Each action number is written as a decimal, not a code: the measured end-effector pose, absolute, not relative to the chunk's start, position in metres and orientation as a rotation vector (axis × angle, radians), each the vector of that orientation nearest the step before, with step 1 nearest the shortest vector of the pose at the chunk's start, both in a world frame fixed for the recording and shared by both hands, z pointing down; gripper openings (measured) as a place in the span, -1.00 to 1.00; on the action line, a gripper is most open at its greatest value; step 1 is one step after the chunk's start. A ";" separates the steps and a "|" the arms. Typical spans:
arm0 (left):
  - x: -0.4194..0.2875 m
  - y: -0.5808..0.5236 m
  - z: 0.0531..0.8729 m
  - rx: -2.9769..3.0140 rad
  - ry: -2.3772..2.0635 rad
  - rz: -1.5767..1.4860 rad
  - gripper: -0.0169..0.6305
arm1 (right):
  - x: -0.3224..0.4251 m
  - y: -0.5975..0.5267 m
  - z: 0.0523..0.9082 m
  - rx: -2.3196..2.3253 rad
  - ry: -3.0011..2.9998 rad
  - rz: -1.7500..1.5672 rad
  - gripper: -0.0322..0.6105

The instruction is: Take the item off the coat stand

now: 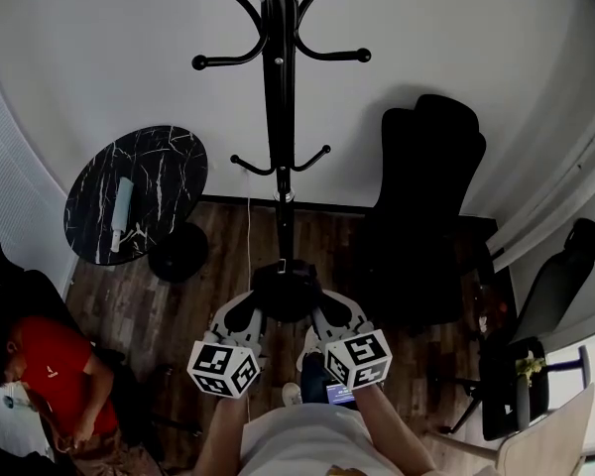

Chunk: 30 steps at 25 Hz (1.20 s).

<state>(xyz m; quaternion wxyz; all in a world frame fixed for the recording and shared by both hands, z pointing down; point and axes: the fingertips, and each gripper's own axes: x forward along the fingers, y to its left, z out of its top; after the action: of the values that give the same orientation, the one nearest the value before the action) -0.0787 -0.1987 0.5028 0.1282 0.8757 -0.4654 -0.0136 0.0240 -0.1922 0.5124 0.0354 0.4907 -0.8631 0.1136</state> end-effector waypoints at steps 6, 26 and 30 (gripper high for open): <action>-0.082 -0.196 0.503 2.534 -1.362 -0.044 -0.85 | 0.021 -0.188 0.511 1.504 -2.618 0.292 -0.80; -0.079 -0.211 0.518 2.516 -1.331 -0.027 -0.85 | 0.025 -0.203 0.520 1.527 -2.557 0.250 -0.81; -0.076 -0.212 0.521 2.510 -1.321 -0.019 -0.85 | 0.028 -0.204 0.524 1.527 -2.552 0.269 -0.81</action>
<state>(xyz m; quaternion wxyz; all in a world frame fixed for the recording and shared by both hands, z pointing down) -0.0760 -0.2122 0.5212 0.1520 0.8747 -0.4602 -0.0067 0.0275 -0.2037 0.5238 0.0776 0.5097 -0.8521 0.0897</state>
